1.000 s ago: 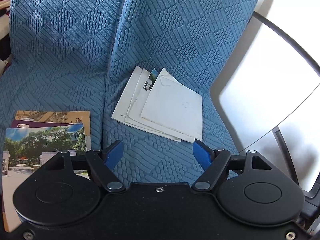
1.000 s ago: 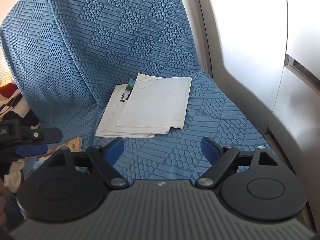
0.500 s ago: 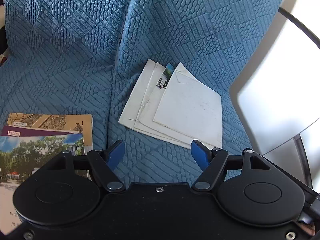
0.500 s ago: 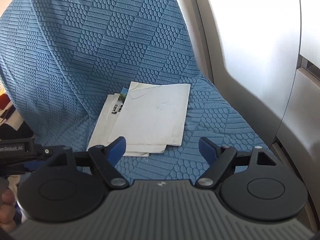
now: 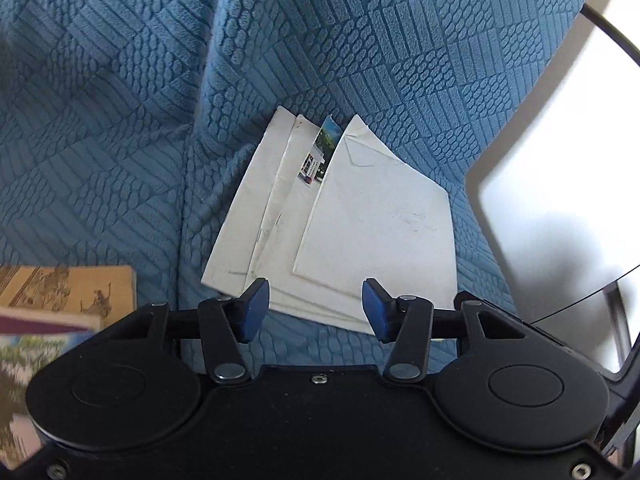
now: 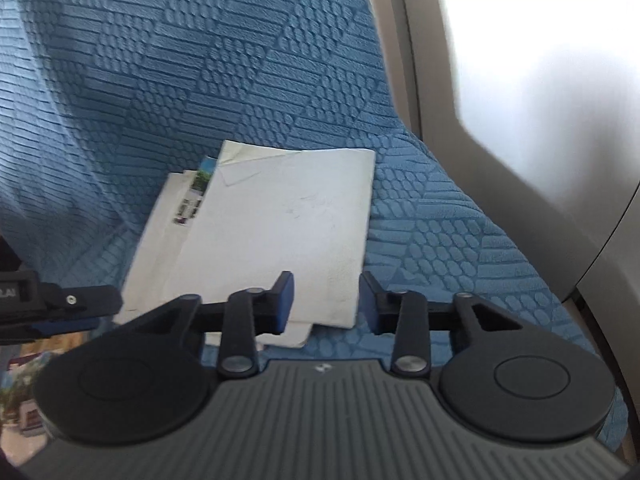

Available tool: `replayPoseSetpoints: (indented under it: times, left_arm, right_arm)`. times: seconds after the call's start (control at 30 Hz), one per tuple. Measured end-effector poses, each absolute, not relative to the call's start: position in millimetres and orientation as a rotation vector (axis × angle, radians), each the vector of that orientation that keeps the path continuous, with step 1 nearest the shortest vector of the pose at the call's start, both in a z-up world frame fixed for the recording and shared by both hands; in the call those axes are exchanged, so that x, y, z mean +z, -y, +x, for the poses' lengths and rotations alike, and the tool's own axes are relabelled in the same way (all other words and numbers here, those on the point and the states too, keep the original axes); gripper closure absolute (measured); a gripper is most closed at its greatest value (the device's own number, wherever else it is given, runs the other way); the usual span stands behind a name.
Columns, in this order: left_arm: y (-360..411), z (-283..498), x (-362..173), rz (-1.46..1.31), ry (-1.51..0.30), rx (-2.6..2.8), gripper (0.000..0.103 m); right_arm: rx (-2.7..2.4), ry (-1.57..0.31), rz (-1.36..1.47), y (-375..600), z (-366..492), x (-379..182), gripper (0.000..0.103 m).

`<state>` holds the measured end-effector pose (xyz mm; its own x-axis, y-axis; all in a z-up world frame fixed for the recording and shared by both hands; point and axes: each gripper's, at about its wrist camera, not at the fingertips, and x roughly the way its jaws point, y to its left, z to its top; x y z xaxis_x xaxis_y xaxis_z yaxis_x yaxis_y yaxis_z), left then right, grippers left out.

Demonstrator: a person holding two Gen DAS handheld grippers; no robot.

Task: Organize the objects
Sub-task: 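Move both open grippers toward the pile of white notebooks, then close both grippers on the edge of the white notebook pile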

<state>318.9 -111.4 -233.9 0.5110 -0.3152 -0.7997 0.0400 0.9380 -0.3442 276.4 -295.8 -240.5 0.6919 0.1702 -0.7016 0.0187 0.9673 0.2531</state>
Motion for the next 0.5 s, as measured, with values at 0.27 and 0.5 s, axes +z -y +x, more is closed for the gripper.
replayPoseSetpoints:
  times: [0.27,0.5]
  left_arm:
    - [124.5,348.4,-258.9,-0.270,-1.052,-0.262,0.063]
    - [122.5,361.1,-274.0,-0.312,-1.062,-0.252,0.063]
  right_arm:
    - [0.066,-0.844,0.257,303.5,286.7,-256.0,0.070]
    - [0.081,-0.834,0.218,298.4,288.5,-256.0,0.070]
